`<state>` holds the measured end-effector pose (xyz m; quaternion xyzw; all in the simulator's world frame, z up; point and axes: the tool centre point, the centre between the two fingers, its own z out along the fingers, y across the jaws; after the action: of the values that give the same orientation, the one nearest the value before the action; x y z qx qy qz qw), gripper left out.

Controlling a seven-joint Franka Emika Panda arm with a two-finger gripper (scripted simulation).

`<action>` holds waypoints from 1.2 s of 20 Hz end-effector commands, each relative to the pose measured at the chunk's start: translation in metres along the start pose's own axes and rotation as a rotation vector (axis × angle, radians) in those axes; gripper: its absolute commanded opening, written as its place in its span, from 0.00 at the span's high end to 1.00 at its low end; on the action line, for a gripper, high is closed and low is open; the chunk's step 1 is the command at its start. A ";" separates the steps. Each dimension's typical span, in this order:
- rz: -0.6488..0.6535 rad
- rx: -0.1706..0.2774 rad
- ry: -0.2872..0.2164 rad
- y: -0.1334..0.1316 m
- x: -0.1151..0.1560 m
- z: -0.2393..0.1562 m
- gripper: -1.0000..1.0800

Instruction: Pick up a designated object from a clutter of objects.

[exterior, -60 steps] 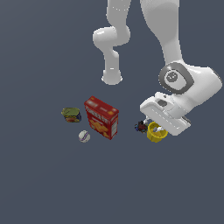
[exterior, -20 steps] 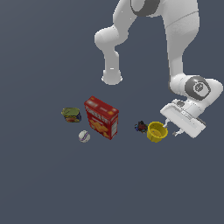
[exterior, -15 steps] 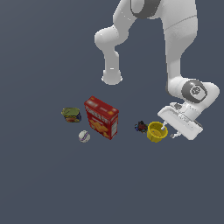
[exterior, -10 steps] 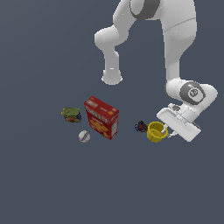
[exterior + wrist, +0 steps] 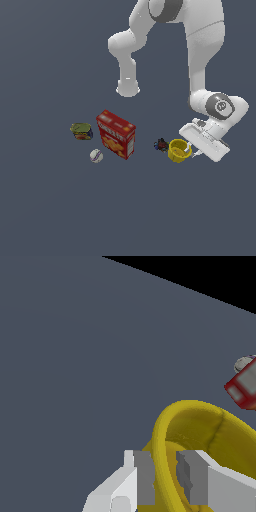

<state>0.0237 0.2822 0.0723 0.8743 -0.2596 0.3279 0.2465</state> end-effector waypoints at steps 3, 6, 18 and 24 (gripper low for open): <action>0.000 0.000 0.000 0.001 0.005 -0.002 1.00; 0.001 0.000 0.000 0.004 0.015 -0.008 1.00; 0.001 0.000 -0.003 0.026 0.115 -0.062 1.00; 0.001 0.000 -0.004 0.041 0.182 -0.099 1.00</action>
<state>0.0683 0.2603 0.2552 0.8747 -0.2602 0.3259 0.2468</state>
